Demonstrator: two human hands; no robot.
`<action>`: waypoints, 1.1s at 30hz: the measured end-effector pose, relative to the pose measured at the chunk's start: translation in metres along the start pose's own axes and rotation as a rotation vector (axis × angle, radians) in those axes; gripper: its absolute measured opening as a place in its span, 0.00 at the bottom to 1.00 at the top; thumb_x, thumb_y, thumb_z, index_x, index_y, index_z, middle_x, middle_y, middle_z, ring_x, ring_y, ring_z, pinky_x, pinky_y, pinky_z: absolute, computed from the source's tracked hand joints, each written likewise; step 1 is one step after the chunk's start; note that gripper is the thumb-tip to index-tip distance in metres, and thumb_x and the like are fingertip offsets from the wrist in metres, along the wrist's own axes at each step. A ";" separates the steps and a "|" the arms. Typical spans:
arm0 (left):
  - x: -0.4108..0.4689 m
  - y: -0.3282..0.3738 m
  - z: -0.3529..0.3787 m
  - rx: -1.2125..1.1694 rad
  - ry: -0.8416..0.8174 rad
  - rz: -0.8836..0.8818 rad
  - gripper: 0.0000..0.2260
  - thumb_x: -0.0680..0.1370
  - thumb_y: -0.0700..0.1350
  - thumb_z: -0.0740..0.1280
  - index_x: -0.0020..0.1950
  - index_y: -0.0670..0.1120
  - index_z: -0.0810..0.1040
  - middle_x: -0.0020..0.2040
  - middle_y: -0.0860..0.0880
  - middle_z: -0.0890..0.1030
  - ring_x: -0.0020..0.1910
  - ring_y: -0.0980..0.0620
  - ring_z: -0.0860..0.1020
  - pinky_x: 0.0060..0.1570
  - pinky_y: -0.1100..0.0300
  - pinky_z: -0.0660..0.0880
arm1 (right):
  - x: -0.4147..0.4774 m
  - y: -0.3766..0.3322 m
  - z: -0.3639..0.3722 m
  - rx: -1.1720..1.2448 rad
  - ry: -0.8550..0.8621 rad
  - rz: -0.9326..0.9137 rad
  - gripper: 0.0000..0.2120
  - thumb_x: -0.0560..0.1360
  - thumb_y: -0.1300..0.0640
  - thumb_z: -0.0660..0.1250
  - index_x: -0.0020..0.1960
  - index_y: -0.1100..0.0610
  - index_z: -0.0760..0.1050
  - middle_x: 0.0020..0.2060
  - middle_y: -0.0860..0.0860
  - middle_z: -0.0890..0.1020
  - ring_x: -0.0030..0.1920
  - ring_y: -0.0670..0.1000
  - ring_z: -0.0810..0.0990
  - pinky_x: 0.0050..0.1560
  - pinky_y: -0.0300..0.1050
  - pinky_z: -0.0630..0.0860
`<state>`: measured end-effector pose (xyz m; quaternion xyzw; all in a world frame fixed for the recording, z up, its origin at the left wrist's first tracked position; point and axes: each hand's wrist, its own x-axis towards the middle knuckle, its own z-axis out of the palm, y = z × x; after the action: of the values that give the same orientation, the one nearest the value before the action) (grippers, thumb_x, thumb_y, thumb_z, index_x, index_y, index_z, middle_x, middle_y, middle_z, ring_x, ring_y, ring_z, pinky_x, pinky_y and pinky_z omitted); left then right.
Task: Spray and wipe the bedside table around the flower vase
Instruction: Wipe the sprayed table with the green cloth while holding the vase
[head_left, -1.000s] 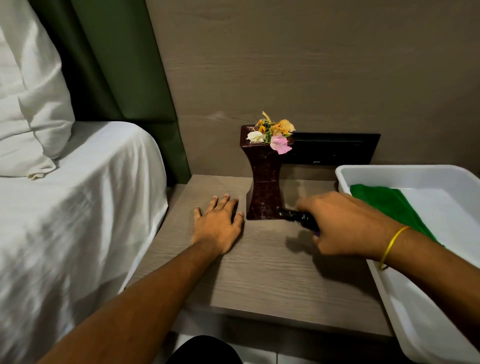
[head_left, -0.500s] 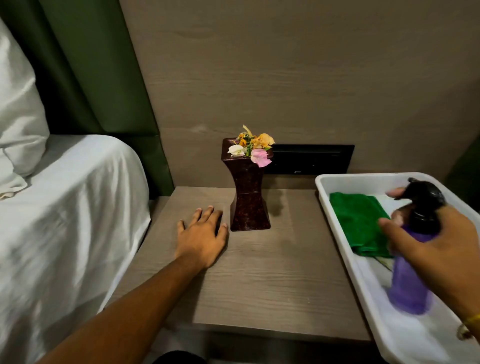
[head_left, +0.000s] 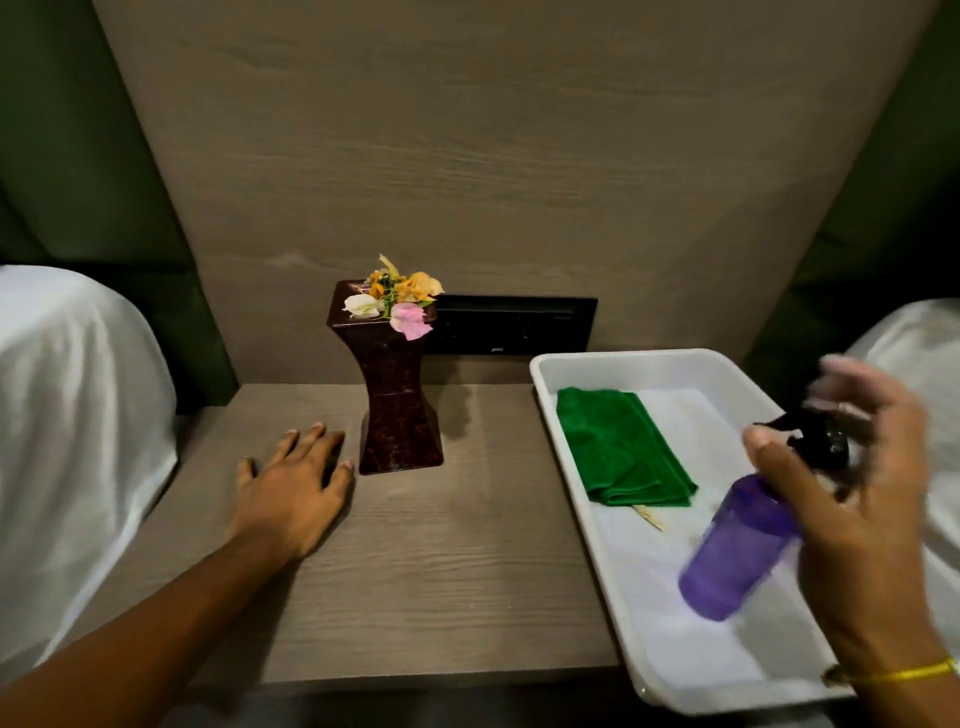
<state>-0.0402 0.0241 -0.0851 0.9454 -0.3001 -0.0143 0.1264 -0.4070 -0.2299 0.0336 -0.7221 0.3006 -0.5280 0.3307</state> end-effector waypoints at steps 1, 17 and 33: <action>0.000 0.000 0.000 0.004 -0.003 -0.002 0.30 0.82 0.66 0.47 0.83 0.58 0.55 0.85 0.54 0.55 0.84 0.50 0.53 0.79 0.34 0.52 | 0.010 -0.006 -0.012 -0.019 0.048 -0.015 0.38 0.73 0.37 0.75 0.77 0.54 0.73 0.68 0.53 0.79 0.68 0.49 0.80 0.72 0.58 0.75; -0.007 0.010 -0.006 0.040 -0.055 -0.016 0.29 0.84 0.64 0.46 0.84 0.58 0.52 0.86 0.54 0.53 0.84 0.49 0.51 0.79 0.37 0.50 | 0.055 0.043 0.151 -0.855 -0.753 0.249 0.28 0.73 0.43 0.76 0.65 0.61 0.82 0.67 0.62 0.82 0.68 0.63 0.81 0.69 0.52 0.78; 0.063 0.067 -0.168 -0.399 0.604 0.192 0.17 0.82 0.59 0.55 0.55 0.51 0.78 0.45 0.48 0.82 0.46 0.44 0.80 0.48 0.49 0.74 | 0.053 0.033 0.137 -0.079 -0.028 0.686 0.14 0.75 0.51 0.72 0.48 0.62 0.86 0.45 0.61 0.86 0.52 0.66 0.85 0.59 0.57 0.82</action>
<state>-0.0096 -0.0258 0.0968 0.8314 -0.3277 0.2187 0.3918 -0.2639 -0.2692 0.0067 -0.5984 0.5416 -0.3639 0.4649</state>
